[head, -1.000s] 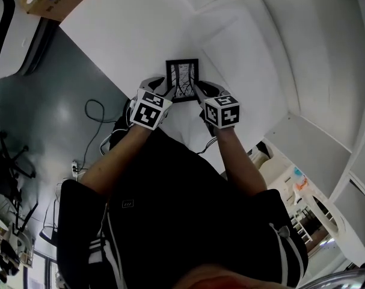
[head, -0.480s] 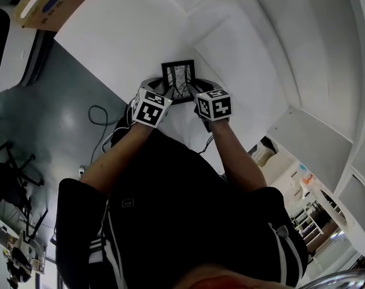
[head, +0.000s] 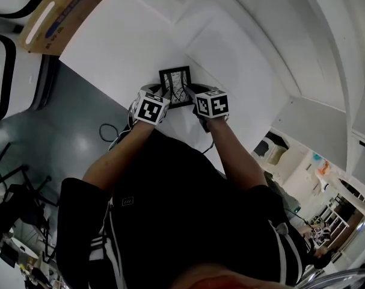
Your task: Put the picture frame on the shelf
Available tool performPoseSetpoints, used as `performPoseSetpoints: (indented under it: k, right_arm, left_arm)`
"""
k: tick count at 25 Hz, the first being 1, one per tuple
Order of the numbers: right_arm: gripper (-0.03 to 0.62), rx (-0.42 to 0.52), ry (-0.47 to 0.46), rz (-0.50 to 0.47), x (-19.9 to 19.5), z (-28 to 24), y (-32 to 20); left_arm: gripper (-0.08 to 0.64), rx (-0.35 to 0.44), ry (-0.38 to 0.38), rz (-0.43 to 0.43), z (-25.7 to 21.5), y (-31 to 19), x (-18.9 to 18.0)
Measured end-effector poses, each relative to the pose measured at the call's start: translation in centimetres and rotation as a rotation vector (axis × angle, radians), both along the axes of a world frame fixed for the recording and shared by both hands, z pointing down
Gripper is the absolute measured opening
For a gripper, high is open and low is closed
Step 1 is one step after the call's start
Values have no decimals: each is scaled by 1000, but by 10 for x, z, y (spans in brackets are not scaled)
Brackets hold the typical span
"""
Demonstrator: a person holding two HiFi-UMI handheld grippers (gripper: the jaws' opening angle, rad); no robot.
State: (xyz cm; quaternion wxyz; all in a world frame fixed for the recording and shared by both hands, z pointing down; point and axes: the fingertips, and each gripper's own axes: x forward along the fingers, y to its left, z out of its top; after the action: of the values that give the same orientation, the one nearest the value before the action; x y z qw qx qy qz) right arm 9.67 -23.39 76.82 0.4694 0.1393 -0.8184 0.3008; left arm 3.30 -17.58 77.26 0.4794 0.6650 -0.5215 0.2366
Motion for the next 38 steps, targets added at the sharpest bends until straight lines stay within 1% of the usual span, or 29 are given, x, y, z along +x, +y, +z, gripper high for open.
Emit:
performPoseSetpoints:
  k: [2, 6, 12, 16, 22, 28, 33, 38]
  right_arm:
    - [89, 27, -19, 27, 3, -12, -1]
    - [87, 79, -75, 106, 11, -41, -5]
    - [87, 175, -200, 258, 17, -96, -14]
    - [87, 244, -265, 320, 28, -131, -22]
    - [84, 306, -325, 378, 52, -162, -26]
    - [84, 343, -423, 430, 72, -196, -24]
    - [84, 388, -453, 416, 86, -224, -23]
    - [84, 450, -474, 406, 88, -252, -22]
  left_arm:
    - [124, 23, -6, 2, -10, -2, 1]
    - [116, 100, -43, 24, -41, -14, 2]
    - [104, 261, -122, 56, -105, -38, 0]
    - [103, 355, -164, 87, -143, -50, 9]
    - [103, 435, -197, 126, -177, -54, 32]
    - [103, 529, -246, 160, -221, -56, 52]
    - [103, 571, -277, 160, -244, -52, 66]
    - [103, 608, -283, 143, -270, -50, 67]
